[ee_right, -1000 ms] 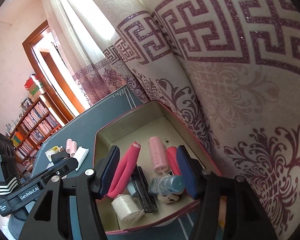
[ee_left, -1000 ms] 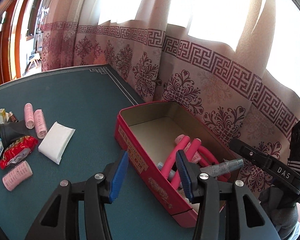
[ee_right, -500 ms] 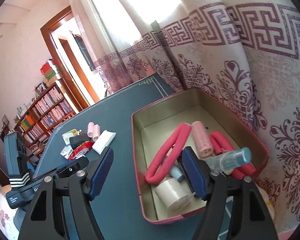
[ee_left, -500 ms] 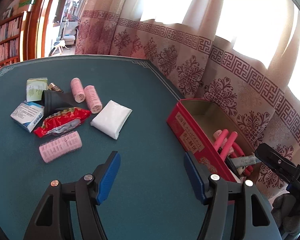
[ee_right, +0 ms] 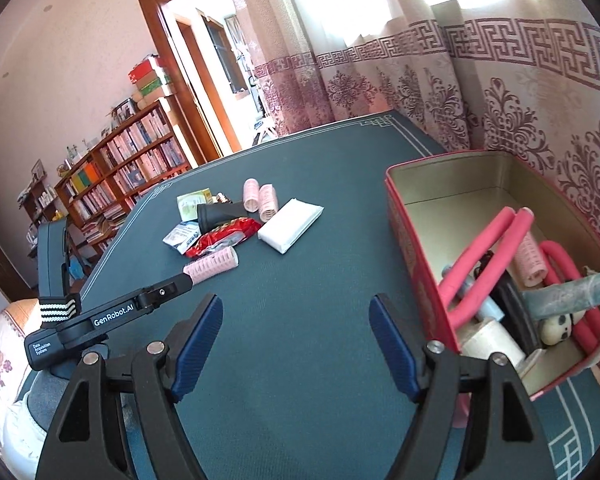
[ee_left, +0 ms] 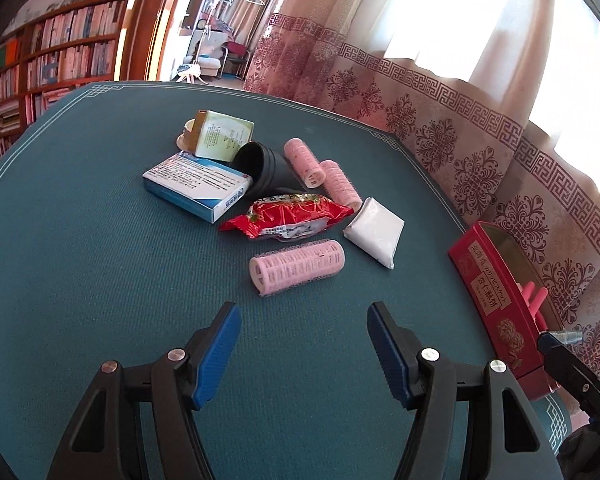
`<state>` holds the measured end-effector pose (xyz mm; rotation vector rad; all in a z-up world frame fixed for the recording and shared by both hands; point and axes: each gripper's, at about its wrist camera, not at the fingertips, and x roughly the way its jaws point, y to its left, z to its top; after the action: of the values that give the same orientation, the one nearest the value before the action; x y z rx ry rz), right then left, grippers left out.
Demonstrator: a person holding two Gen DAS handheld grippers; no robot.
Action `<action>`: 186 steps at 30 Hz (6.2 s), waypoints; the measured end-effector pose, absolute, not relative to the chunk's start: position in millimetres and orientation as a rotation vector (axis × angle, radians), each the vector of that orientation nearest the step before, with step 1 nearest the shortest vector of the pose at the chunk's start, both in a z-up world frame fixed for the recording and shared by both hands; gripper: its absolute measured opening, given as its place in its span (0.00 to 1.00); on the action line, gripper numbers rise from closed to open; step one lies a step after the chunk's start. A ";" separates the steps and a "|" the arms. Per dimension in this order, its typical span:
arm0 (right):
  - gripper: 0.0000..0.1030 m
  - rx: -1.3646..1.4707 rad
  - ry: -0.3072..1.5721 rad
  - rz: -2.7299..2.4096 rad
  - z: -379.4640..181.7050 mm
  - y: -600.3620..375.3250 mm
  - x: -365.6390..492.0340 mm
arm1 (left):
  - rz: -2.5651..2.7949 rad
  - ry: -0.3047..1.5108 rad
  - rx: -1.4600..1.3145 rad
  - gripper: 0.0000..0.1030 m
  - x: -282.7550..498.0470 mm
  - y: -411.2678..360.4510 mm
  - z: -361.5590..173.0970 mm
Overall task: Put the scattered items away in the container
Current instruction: 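Withdraw both tools from the tin back toward the pile, then grasp the pink hair roller with the right tool while the left tool grasps the blue-white medicine box, then carry the roller and medicine box into the red tin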
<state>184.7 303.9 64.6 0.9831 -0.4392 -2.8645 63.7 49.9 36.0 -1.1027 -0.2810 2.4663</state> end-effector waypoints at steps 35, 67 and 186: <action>0.79 1.249 0.007 -2.570 10.5 172.3 27.2 | 2.523 -0.453 -1.167 0.76 32.0 -27.4 15.2; 0.73 1.184 -0.161 -2.595 6.2 209.3 50.2 | 2.468 0.016 -1.067 0.76 -82.3 2.5 41.2; 0.72 0.927 -0.513 -3.184 74.6 444.3 244.9 | 1.993 0.105 -0.775 0.54 93.8 284.0 113.9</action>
<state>244.9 444.3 74.6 0.9274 -0.5133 -3.1840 93.8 284.0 113.9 -0.7755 0.1050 1.9928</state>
